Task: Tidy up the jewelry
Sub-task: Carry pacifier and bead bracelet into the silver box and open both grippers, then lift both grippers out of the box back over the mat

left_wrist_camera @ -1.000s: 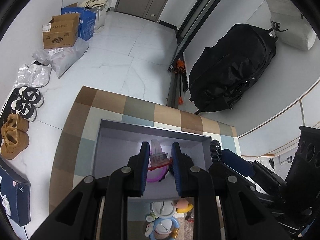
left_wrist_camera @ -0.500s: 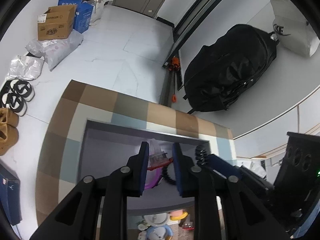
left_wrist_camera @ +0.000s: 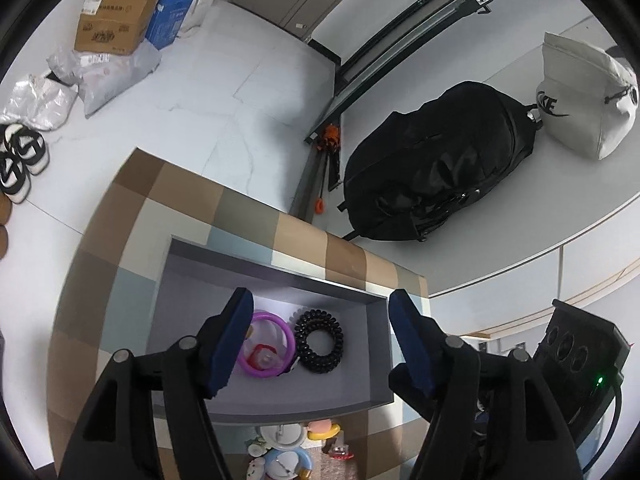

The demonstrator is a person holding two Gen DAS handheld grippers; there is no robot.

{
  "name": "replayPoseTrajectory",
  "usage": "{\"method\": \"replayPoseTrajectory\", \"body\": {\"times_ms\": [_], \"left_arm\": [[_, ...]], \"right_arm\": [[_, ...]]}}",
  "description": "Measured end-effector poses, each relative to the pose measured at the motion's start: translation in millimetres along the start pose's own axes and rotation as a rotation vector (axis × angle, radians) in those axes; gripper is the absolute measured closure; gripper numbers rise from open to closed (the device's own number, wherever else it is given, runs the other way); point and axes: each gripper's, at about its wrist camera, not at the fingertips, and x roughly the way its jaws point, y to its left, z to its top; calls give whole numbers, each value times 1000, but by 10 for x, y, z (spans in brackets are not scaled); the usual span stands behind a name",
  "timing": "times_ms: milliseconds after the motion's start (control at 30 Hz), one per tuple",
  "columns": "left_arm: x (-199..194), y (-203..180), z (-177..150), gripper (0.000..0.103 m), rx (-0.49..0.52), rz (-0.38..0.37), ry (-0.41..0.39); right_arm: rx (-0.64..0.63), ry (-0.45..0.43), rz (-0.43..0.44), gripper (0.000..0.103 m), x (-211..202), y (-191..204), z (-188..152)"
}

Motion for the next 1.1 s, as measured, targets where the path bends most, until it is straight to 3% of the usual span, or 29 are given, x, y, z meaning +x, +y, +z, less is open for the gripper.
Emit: {"method": "replayPoseTrajectory", "body": {"times_ms": [267, 900, 1000, 1100], "left_arm": [[-75, -105, -81, 37, 96, 147, -31], [-375, -226, -499, 36, 214, 224, -116], [-398, -241, -574, 25, 228, 238, -126], [-424, -254, -647, 23, 240, 241, -142]], "right_arm": [[20, -10, -38, 2, -81, -63, -24], [73, -53, -80, 0, -511, -186, -244], [79, -57, -85, 0, -594, -207, -316], [75, -61, -98, 0, -657, -221, -374]]}}
